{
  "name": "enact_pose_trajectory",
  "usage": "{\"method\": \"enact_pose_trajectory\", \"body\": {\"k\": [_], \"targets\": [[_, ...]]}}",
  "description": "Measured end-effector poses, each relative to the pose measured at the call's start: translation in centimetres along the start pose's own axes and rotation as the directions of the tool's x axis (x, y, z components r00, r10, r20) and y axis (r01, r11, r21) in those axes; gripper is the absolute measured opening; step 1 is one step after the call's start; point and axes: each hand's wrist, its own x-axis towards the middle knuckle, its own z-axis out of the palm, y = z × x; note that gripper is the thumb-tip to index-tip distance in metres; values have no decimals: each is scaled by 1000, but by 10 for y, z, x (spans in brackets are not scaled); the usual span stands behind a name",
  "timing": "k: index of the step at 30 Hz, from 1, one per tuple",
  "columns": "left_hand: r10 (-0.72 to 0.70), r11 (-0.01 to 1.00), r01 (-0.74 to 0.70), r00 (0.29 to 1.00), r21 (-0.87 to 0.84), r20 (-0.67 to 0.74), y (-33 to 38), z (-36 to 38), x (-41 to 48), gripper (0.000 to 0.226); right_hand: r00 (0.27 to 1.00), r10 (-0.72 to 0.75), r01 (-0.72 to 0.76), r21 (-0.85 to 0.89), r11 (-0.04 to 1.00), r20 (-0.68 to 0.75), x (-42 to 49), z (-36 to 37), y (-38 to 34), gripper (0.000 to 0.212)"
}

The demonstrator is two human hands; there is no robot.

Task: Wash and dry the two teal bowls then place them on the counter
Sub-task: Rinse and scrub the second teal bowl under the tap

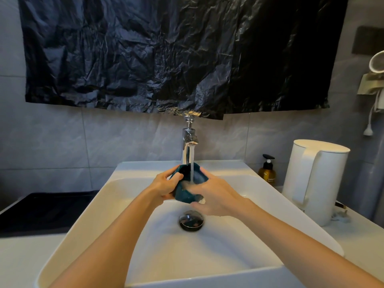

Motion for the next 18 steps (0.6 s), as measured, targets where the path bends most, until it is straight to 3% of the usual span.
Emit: {"method": "enact_pose_trajectory", "body": {"k": [2,5,8,13,18], "targets": [[-12,1000,12,1000,-13,27,1,1,-1,35,999,10,-14,98,995,41,4,0,-6,40],[-18,999,16,997,29,71,0,2,0,34,996,-76,81,-121,989,48,11,3,0,56],[-17,999,14,998,53,56,1,4,-1,34,997,-15,35,-264,964,76,8,-3,3,66],[-33,999,32,998,37,44,3,4,-2,34,998,-13,12,24,1000,59,4,-7,-10,55],[-44,999,42,998,29,54,5,3,-4,32,998,0,14,-238,971,57,9,-1,1,62]]}}
